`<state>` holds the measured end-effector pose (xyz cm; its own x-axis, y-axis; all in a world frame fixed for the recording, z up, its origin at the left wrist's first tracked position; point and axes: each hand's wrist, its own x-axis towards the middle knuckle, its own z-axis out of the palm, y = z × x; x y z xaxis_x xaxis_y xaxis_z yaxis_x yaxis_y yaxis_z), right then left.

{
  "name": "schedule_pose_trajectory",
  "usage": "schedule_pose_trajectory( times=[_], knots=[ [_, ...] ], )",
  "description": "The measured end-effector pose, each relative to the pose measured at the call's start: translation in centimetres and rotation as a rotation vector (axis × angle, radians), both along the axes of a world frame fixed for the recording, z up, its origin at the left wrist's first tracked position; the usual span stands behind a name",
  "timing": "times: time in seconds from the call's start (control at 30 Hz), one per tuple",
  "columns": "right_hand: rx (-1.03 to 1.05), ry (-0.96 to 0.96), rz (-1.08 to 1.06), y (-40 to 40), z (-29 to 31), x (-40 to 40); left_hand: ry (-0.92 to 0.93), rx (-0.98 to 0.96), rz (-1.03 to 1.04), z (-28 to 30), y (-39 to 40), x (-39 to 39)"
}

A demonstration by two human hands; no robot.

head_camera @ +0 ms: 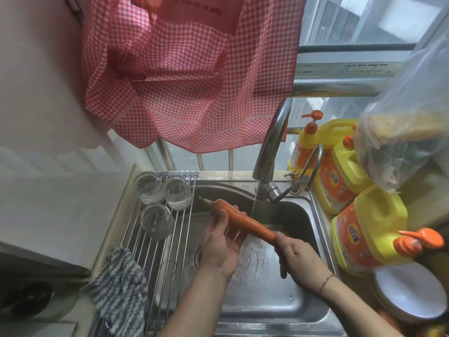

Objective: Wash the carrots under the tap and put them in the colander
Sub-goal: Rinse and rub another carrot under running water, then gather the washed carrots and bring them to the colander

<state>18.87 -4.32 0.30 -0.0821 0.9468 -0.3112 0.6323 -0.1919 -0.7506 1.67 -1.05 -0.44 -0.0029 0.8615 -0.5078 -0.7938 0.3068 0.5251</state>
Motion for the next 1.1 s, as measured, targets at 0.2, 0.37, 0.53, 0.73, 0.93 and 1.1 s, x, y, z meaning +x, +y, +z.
schedule_pose_trajectory(
  times=[0.2,0.37,0.53,0.73,0.93,1.1],
  knots=[
    [-0.04,-0.234,0.037,0.5,-1.5,1.4,0.12,-0.014,0.031,-0.3,0.0,1.2],
    [0.055,-0.115,-0.225,4.7,-1.2,2.6,0.159,0.017,0.034,-0.2,0.0,1.8],
    [0.103,-0.055,-0.273,8.0,-0.6,2.2,0.177,0.027,0.012,0.2,-0.2,1.5],
    [0.112,-0.051,-0.297,9.1,-0.5,2.2,0.222,0.049,0.004,0.5,-0.3,1.2],
    [0.038,0.045,-0.271,6.4,-1.4,4.4,0.313,0.067,-0.055,0.4,-1.0,1.6],
    [0.09,0.127,-0.323,-1.2,-1.3,5.4,0.269,0.004,-0.186,-0.4,-2.9,3.9]
  ],
)
